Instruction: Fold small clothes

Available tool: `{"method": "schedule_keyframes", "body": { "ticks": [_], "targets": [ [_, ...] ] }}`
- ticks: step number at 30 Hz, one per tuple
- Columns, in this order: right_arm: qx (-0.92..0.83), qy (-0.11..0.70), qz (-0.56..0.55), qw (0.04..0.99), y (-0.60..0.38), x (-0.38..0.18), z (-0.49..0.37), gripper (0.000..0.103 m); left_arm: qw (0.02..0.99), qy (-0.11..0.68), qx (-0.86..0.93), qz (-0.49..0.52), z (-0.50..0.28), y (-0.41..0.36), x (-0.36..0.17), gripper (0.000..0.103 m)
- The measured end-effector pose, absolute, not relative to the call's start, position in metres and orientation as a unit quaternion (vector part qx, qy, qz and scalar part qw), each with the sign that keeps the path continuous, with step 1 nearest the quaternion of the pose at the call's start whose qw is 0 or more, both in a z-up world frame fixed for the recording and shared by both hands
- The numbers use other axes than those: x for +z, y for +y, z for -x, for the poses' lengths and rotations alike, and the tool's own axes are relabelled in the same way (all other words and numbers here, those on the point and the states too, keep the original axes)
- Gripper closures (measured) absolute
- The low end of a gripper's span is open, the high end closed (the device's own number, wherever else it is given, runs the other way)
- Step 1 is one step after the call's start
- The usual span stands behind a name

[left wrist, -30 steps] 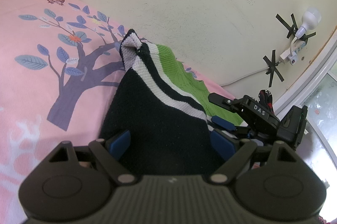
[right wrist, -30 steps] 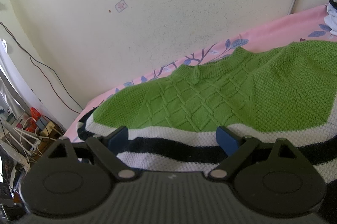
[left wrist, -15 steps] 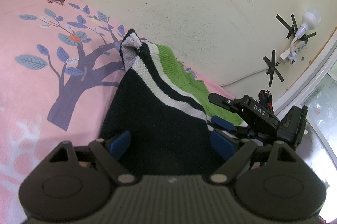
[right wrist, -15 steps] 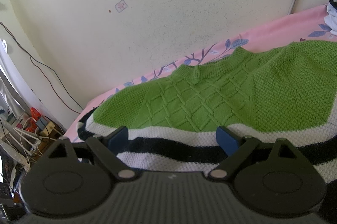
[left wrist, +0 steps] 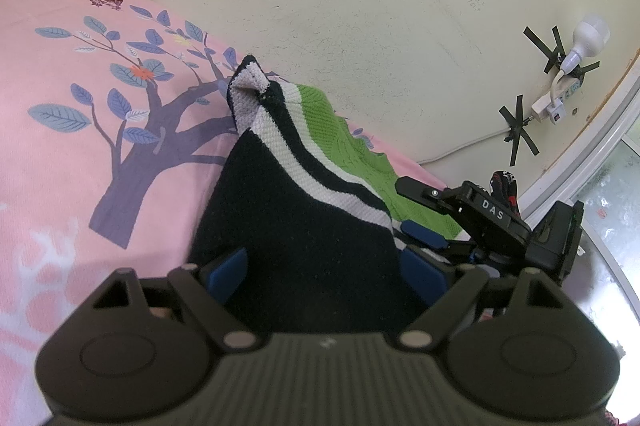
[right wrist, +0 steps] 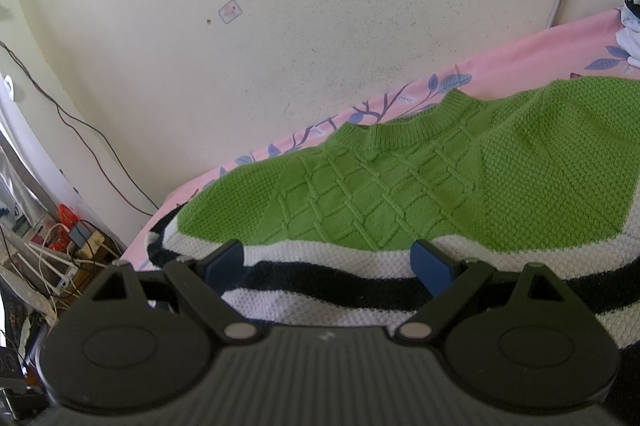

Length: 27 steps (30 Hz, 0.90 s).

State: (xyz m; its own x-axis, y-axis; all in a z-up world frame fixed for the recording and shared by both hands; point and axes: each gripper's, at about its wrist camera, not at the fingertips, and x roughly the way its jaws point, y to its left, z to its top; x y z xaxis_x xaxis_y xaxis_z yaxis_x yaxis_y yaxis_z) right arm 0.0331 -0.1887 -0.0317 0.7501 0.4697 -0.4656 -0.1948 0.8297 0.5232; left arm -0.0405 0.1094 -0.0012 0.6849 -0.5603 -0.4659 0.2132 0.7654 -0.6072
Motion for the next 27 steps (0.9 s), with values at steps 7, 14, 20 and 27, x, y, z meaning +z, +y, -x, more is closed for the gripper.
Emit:
{"method": "schedule_keyframes", "body": {
  "ticks": [7,14,20,27],
  "targets": [
    [0.183,0.302,-0.227,0.907,-0.189,-0.032,-0.033,0.017,0.879,0.331,-0.22,0.263,0.04,0.11,-0.001,0.016],
    [0.182,0.303,-0.227,0.907,-0.188,-0.031,-0.033,0.017,0.879,0.332,-0.22,0.263,0.041,0.109,0.0,0.016],
    [0.182,0.302,-0.227,0.908,-0.188,-0.031,-0.033,0.017,0.879,0.332,-0.22,0.263,0.041,0.11,0.0,0.016],
    [0.182,0.302,-0.23,0.907,-0.186,-0.03,-0.032,0.017,0.873,0.308,-0.23,0.3,0.04,0.131,0.007,0.012]
  ]
}}
